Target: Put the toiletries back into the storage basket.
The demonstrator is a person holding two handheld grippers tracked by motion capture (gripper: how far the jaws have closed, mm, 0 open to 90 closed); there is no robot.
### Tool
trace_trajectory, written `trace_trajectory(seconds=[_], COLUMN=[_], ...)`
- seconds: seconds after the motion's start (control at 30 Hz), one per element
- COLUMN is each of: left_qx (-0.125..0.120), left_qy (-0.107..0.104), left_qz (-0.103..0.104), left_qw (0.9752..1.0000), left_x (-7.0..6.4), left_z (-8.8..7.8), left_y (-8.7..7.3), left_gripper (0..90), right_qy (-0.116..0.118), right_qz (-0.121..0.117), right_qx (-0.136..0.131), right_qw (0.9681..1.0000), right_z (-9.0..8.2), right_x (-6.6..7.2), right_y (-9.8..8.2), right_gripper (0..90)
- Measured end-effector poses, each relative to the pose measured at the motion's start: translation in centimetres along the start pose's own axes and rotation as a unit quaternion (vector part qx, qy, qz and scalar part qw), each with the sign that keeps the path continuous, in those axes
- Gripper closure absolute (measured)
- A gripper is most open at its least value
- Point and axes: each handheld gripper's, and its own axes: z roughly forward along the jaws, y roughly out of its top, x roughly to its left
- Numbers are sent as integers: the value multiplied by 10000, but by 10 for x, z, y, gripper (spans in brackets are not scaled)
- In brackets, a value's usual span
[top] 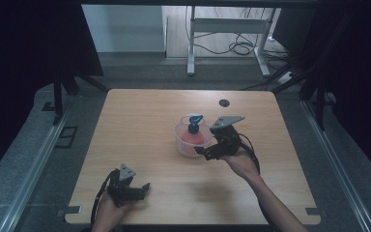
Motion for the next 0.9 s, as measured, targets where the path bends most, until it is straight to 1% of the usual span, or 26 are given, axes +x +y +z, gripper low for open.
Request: trace_trajectory(seconds=[0.23, 0.57, 0.9], left_qx=[-1, -17, -17], left_qy=[0, 5, 6], left_qz=[1, -27, -28], left_qw=[10000, 10000, 10000], left_x=[0, 0, 0], left_z=[0, 0, 0], left_y=[0, 0, 0], left_gripper=[113, 113, 113], right_qy=[16, 23, -2], right_qz=[-2, 55, 8], right_qx=[-32, -58, -31], right_qw=[10000, 10000, 10000], right_z=[-5, -11, -15], right_x=[2, 2, 5], right_y=[-6, -15, -24], right_gripper=[65, 68, 73])
